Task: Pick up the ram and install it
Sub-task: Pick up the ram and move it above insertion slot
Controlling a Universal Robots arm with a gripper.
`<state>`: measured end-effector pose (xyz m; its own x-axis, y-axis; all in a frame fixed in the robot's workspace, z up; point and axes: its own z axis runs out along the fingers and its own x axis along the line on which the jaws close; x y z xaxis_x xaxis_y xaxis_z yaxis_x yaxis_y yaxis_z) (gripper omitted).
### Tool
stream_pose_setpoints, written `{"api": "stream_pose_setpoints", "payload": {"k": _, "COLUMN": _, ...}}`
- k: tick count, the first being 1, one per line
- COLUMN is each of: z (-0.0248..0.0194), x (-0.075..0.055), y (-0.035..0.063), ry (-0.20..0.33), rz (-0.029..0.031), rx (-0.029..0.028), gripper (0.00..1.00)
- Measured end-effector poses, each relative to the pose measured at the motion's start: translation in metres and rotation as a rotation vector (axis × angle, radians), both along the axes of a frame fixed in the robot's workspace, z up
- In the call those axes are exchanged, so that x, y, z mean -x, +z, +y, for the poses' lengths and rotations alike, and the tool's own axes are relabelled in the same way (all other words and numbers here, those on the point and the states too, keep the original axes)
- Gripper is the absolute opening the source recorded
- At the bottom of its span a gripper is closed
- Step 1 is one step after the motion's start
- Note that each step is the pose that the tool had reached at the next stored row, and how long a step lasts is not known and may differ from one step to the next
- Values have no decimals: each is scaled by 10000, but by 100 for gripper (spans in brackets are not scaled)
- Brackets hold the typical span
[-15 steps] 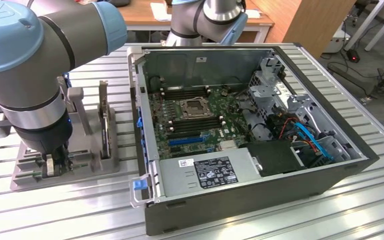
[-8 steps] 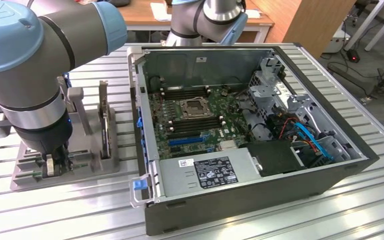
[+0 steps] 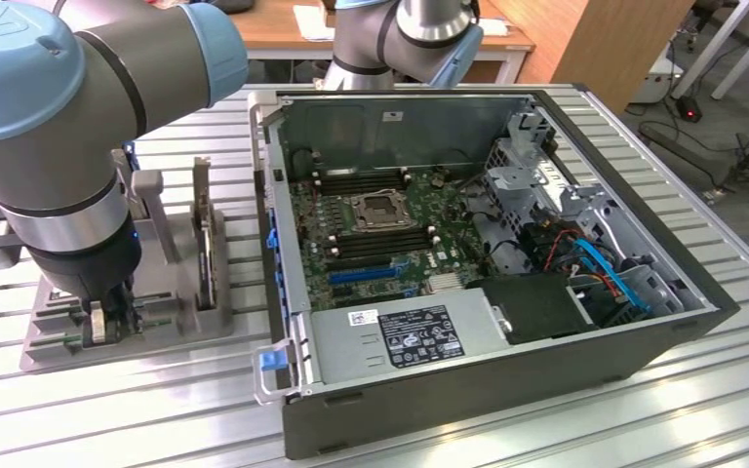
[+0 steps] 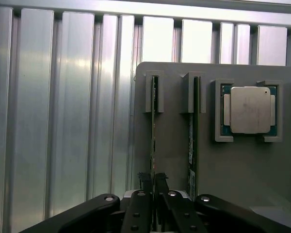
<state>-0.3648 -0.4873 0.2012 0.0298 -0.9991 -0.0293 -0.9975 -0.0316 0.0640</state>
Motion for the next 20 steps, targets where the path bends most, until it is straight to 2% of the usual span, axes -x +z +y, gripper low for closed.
{"api": "stream_pose_setpoints", "payload": {"k": 2, "z": 0, "x": 0, "y": 0, "ry": 0, "rz": 0, "rx": 0, "gripper": 16}}
{"api": "stream_pose_setpoints", "payload": {"k": 3, "z": 0, "x": 0, "y": 0, "ry": 0, "rz": 0, "rx": 0, "gripper": 11}}
{"api": "stream_pose_setpoints", "payload": {"k": 20, "z": 0, "x": 0, "y": 35, "ry": -1, "rz": -1, "rx": 0, "gripper": 11}}
